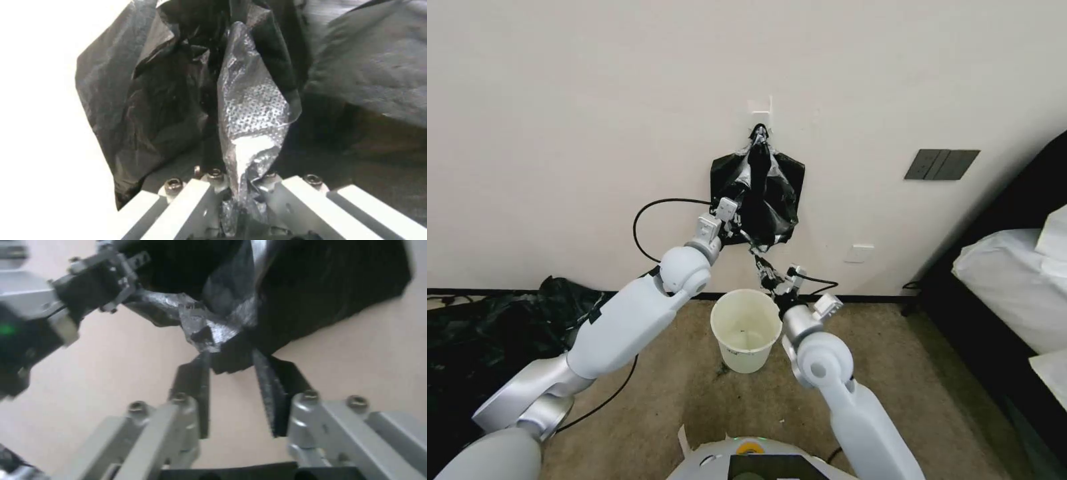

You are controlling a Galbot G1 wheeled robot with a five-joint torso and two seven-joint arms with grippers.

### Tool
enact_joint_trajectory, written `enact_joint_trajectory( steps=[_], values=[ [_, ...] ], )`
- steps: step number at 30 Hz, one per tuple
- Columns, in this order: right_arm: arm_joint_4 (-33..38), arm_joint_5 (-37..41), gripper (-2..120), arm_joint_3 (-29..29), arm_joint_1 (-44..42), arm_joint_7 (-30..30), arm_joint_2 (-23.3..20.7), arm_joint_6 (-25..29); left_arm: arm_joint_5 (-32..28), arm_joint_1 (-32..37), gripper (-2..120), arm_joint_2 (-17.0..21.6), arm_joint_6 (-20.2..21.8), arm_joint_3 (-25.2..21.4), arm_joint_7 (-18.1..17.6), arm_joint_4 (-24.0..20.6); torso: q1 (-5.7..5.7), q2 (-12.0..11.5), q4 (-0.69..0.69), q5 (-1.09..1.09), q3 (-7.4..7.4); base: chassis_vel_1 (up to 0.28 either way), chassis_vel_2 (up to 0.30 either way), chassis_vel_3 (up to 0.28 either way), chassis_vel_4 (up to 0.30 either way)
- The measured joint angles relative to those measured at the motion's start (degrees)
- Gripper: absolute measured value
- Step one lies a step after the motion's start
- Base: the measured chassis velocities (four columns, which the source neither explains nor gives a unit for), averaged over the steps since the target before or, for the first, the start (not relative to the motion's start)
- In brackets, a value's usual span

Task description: Place a trash bag onto the trash bin.

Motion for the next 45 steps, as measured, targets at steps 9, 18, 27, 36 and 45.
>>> enact_joint_trajectory(
  steps=[9, 18, 27, 36, 45],
  values=[
    [7.68, -16.56, 57, 4.86, -1.57, -6.6, -8.2, 1.45, -0.62, 0.41, 0, -0.07, -0.2, -0.33, -0.62, -0.17, 0.0, 0.0, -0.01, 0.01, 0.0, 0.0, 0.0, 0.0, 0.0],
    [3.28, -34.59, 92, 2.9, 10.29, -9.6, -13.89, -3.66, -0.9, 0.7, 0, 0.23, -0.24, -0.61, -0.69, -0.5, 0.0, 0.0, 0.0, -0.01, 0.0, 0.0, 0.0, 0.0, 0.0],
    [-6.46, -33.93, 100, -4.66, 21.05, -1.62, -8.55, -11.22, -0.98, 1.16, 0, 0.15, -0.34, -1.21, -0.65, -1.11, 0.0, 0.0, 0.0, -0.01, 0.0, 0.0, 0.0, 0.0, 0.0],
    [-12.24, -33.72, 78, -5.54, 24.23, 0.98, -4.64, -12.39, -0.92, 1.19, 0, 0.54, -0.45, -1.37, -0.42, -1.29, 0.01, 0.0, 0.01, -0.01, 0.01, 0.0, 0.0, 0.0, 0.0],
    [-11.69, -32.82, 46, -4.52, 24.52, 2.34, -4.34, -12.39, -0.92, 1.72, 0, 0.82, -0.55, -1.69, -0.38, -1.93, 0.0, 0.0, -0.01, -0.01, 0.0, 0.0, 0.0, 0.0, 0.0]
  ],
)
